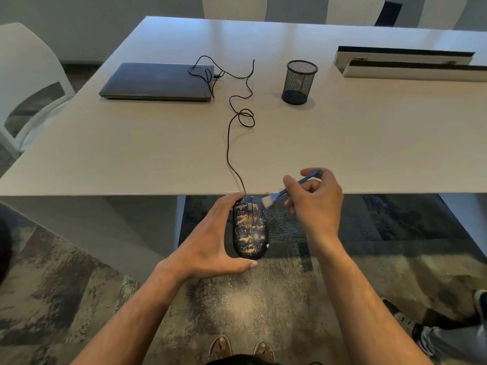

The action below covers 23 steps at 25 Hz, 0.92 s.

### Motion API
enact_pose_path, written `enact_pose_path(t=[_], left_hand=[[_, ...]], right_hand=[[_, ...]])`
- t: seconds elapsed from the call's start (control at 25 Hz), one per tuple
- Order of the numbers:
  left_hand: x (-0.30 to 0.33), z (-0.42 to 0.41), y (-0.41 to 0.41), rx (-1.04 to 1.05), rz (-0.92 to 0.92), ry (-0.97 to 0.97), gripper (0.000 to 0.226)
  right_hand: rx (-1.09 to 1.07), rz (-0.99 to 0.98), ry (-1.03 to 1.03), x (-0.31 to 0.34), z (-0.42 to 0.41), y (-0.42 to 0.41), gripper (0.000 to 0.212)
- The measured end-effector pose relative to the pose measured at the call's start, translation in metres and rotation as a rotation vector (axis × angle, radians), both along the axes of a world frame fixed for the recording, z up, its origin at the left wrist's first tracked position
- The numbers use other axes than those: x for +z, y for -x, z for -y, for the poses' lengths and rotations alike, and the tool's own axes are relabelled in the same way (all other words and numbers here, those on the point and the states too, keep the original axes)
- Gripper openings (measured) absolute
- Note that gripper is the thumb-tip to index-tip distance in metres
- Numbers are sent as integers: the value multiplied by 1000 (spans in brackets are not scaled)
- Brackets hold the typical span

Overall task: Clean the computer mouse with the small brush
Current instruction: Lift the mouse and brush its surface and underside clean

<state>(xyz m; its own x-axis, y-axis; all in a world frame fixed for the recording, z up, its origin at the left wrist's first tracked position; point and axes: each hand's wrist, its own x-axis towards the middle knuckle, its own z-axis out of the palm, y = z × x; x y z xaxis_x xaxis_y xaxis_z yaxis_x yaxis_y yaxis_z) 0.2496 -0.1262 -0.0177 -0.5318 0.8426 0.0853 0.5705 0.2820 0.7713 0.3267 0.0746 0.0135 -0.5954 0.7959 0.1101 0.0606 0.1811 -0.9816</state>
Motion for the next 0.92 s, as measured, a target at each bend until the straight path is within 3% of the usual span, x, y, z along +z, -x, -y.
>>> enact_pose_path(t=[0.24, 0.56, 0.76, 0.92], left_hand=[[-4, -2, -4, -9, -17, 10, 116], [-5, -1, -9, -8, -8, 26, 115], [-4, -5, -12, -12, -4, 27, 117], [-5, -2, -14, -11, 1, 23, 116]], right_hand=[[68, -86, 143, 2, -6, 3, 22], [2, -15, 83, -5, -14, -15, 23], [107, -28, 136, -10, -2, -13, 25], [5, 14, 102, -12, -10, -24, 24]])
